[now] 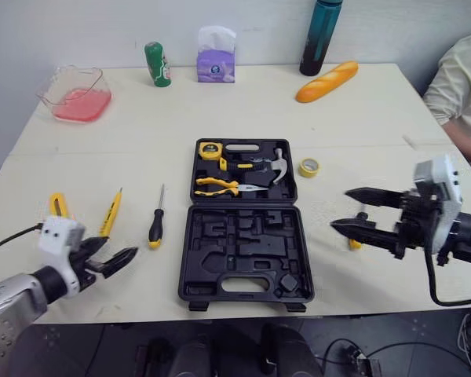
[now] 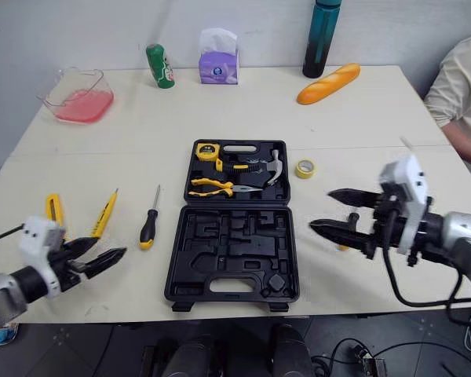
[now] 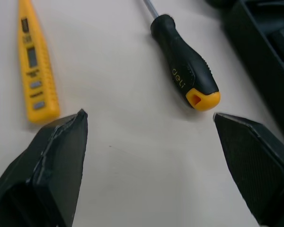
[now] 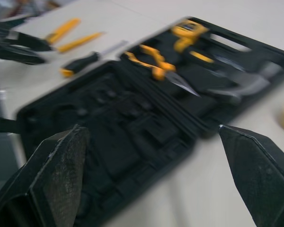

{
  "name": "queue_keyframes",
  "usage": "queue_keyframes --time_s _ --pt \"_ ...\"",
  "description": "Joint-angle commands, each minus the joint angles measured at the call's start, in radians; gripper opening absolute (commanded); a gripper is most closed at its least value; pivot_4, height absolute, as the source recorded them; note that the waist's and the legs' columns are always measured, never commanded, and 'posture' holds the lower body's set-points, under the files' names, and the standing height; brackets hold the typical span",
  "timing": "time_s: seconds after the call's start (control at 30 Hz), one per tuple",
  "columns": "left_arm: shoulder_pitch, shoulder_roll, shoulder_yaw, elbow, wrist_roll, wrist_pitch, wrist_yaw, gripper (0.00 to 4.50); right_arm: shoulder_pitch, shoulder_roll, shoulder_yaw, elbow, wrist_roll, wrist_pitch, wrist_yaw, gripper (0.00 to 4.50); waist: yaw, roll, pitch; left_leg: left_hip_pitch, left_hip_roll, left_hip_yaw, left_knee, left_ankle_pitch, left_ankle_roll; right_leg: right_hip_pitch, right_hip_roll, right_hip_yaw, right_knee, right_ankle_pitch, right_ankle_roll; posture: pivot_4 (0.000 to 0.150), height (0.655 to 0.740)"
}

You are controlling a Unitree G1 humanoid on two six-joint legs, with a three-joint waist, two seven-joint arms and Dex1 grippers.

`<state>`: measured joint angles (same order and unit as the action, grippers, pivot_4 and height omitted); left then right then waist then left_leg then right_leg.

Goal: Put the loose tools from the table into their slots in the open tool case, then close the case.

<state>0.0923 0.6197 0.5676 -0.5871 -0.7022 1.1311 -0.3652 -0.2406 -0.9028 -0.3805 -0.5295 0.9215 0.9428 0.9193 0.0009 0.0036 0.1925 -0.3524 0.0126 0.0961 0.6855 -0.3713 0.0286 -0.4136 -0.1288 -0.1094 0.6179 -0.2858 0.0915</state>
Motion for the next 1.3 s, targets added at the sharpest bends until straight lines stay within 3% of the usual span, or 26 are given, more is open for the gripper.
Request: queue_keyframes --time_s 0.03,0.2,0.4,0.5,0.67,0.7,0.83,0.97,1.07,1.3 --pt "-0.116 -0.109 -0.01 -0.093 -0.021 0.206 0.202 4.46 -0.07 0.015 0.069 -0.068 0.075 0.012 -0.025 4.5 0.003 -0.002 -0.001 0.0 -0.001 0.0 0.0 0.0 0.0 0.0 0.0 0.0 0.0 0.0 0.0 0.15 0.74" --pt "-0.262 -0.266 -0.079 -0.166 0.048 0.368 0.367 4.46 -0.135 0.048 0.179 -0.092 0.082 -0.005 -0.045 4.5 0.018 -0.01 -0.002 -0.001 -0.001 0.0 0.003 0.003 0.001 0.001 0.002 -0.001 0.001 0.0 0.001 0.15 0.74" --pt "-0.302 -0.268 -0.233 -0.128 0.179 0.402 0.449 4.46 -0.19 0.106 0.272 -0.067 0.035 -0.049 -0.066 4.5 0.022 -0.011 -0.002 -0.001 -0.001 0.0 0.006 0.003 0.0 0.001 0.004 0.0 0.001 0.001 0.001 0.15 0.74" --pt "-0.311 -0.268 -0.299 -0.088 0.237 0.368 0.464 3.59 -0.214 0.133 0.317 -0.048 -0.007 -0.077 -0.07 4.5 0.025 -0.011 -0.002 0.0 0.0 -0.001 0.006 0.003 -0.001 0.002 0.004 0.0 0.002 0.001 0.001 0.15 0.74" --pt "-0.335 -0.298 -0.296 -0.043 0.273 0.347 0.44 1.17 -0.249 0.173 0.369 -0.02 -0.061 -0.114 -0.072 4.5 0.029 -0.011 -0.002 -0.001 -0.001 -0.002 0.008 0.003 -0.001 0.002 0.002 -0.001 0.002 0.001 0.001 0.15 0.74" --pt "-0.342 -0.293 -0.279 -0.033 0.275 0.349 0.428 0.99 -0.256 0.179 0.374 -0.015 -0.07 -0.12 -0.074 4.5 0.029 -0.011 -0.002 -0.001 -0.001 -0.002 0.008 0.003 0.0 0.002 0.001 -0.001 0.002 0.001 0.001 0.15 0.74" --pt "-0.377 -0.2 -0.243 0.004 0.273 0.303 0.341 0.99 -0.265 0.187 0.373 0.001 -0.094 -0.138 -0.075 4.5 0.025 -0.011 -0.002 -0.001 -0.001 -0.002 0.009 0.003 0.0 0.002 0.001 -0.001 0.002 0.0 0.001 0.15 0.74" --pt "-0.42 -0.024 -0.296 0.001 0.235 0.178 0.153 0.99 -0.236 0.176 0.356 -0.002 -0.106 -0.142 -0.077 4.5 0.021 -0.014 -0.001 -0.003 0.0 -0.003 0.009 0.003 -0.001 0.0 0.002 -0.002 0.004 0.0 0.0 0.15 0.74" --pt "-0.474 0.173 -0.41 0.024 0.232 0.003 -0.078 0.99 -0.206 0.148 0.319 0.006 -0.112 -0.139 -0.07 4.5 0.024 -0.014 0.0 -0.004 0.0 -0.003 0.008 0.003 -0.001 0.0 0.002 -0.003 0.002 0.0 0.0 0.15 0.74" --pt "-0.693 0.346 -0.672 0.168 0.283 -0.286 -0.486 0.99 -0.055 0.056 0.217 -0.036 -0.11 -0.122 -0.073 4.5 0.026 -0.014 0.0 -0.007 -0.001 -0.004 0.008 0.002 -0.001 0.0 0.002 -0.006 -0.002 0.001 0.001 0.15 0.74"
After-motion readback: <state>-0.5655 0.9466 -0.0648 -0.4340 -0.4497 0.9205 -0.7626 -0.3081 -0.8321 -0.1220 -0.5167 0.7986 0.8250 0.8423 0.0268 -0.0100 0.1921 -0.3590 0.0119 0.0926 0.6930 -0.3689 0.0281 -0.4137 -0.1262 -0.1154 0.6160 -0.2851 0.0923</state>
